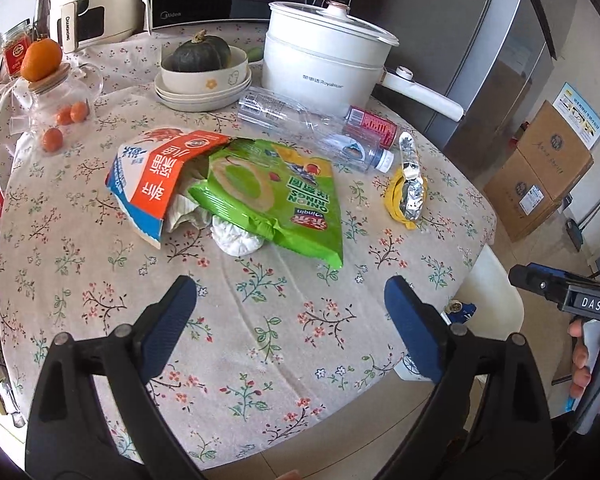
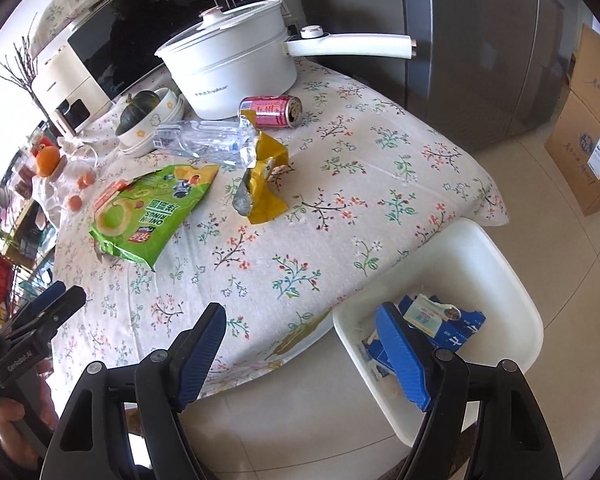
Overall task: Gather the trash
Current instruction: 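Move both tools back over the table toward the green chip bag, then grasp the green chip bag with left tool while right grasps yellow foil wrapper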
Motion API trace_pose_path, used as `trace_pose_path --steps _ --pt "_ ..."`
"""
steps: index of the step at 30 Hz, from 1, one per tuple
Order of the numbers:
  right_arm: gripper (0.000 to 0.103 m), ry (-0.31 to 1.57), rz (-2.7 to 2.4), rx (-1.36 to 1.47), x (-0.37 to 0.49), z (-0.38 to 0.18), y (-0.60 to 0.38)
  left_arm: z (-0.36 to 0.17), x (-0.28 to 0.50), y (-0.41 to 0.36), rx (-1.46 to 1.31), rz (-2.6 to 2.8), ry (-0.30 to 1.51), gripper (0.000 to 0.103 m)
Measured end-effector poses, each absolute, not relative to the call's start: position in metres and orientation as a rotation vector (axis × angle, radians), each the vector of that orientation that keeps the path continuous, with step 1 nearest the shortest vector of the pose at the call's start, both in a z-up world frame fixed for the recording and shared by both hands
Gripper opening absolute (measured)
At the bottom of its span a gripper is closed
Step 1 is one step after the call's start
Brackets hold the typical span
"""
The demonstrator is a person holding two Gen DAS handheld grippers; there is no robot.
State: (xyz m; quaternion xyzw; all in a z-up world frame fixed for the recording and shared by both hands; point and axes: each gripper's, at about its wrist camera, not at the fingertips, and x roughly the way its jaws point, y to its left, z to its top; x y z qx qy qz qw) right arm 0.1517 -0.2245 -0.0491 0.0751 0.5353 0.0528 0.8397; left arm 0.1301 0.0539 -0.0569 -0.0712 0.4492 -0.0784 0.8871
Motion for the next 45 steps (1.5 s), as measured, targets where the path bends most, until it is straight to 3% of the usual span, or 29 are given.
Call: trace_pose_path --steps 6,13,15,20,23,38,45 --pt "0.079 1.144 0.116 0.139 0.168 -0.053 -0.207 -0.077 0.141 0.082 -0.271 -0.21 0.903 0.095" --pt "0.079 1.138 0.102 0.154 0.189 -0.055 -0.199 -0.092 0.175 0.081 -0.404 -0.241 0.883 0.084" --pt "0.079 1.135 0.089 0.158 0.195 -0.057 -0.199 -0.1 0.185 0.08 -0.432 -0.202 0.896 0.075" --pt "0.079 1.125 0.049 0.141 0.209 -0.063 -0.201 -0.111 0.195 0.082 -0.5 -0.161 0.915 0.024" --pt "0.079 1.127 0.042 0.132 0.216 -0.069 -0.201 -0.1 0.187 0.079 -0.447 -0.176 0.884 0.014" --pt "0.079 1.077 0.055 0.189 0.25 -0.095 -0.183 -0.021 0.124 0.106 -0.323 -0.17 0.789 0.009" --pt "0.062 1.071 0.042 0.191 0.266 -0.113 -0.169 -0.031 0.12 0.12 -0.366 -0.187 0.819 0.009"
